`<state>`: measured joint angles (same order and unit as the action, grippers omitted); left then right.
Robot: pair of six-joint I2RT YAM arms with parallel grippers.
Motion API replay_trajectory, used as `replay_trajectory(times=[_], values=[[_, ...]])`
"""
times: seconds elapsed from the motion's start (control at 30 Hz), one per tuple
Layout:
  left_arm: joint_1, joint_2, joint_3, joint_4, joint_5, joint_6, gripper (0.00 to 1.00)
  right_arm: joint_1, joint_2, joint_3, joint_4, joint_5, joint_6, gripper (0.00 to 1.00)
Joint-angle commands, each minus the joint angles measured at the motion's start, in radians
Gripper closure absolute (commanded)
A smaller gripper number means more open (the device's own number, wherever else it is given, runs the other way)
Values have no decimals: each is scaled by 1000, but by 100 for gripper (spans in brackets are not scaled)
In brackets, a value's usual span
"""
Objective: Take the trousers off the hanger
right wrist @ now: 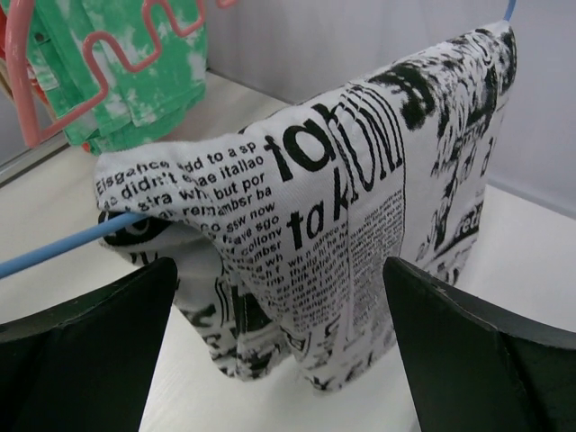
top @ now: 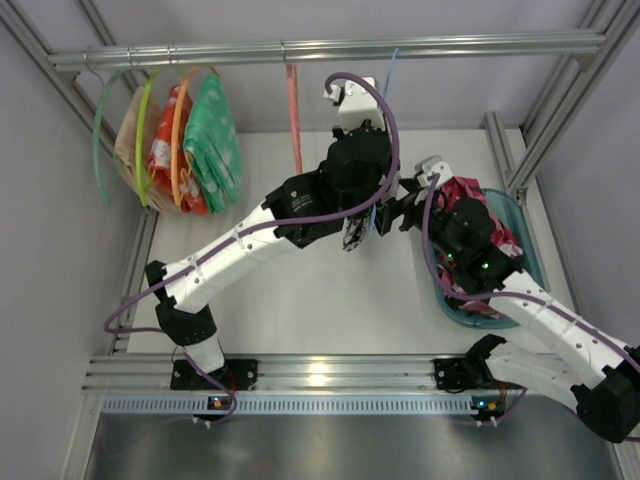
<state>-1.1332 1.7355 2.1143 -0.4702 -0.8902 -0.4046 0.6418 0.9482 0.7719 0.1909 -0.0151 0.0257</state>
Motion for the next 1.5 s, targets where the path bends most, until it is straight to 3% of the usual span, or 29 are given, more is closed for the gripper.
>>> replay_trajectory(times=[0.0,0.13,0.77,1.07,1.27,1.37,1.47], values=[[-2,-25,61,176,-12,13,100,16,18,3,107,39,-17,1],[-2,-34,55,177,-7,16,100,-1,1,-13,107,87,-67,1],[-2,-56,23,176,22,20,100,-71,26,10,35,37,-84,7],[-3,-51,26,174,31,3,100,-73,75,43,68,150,-84,5],[-4,-47,27,173,40,-3,100,-73,103,79,117,130,-87,6],[-5,-51,21,173,43,-10,100,-71,115,102,134,138,-89,19],[-7,-60,0,171,45,-13,100,-77,129,133,142,145,-102,48]])
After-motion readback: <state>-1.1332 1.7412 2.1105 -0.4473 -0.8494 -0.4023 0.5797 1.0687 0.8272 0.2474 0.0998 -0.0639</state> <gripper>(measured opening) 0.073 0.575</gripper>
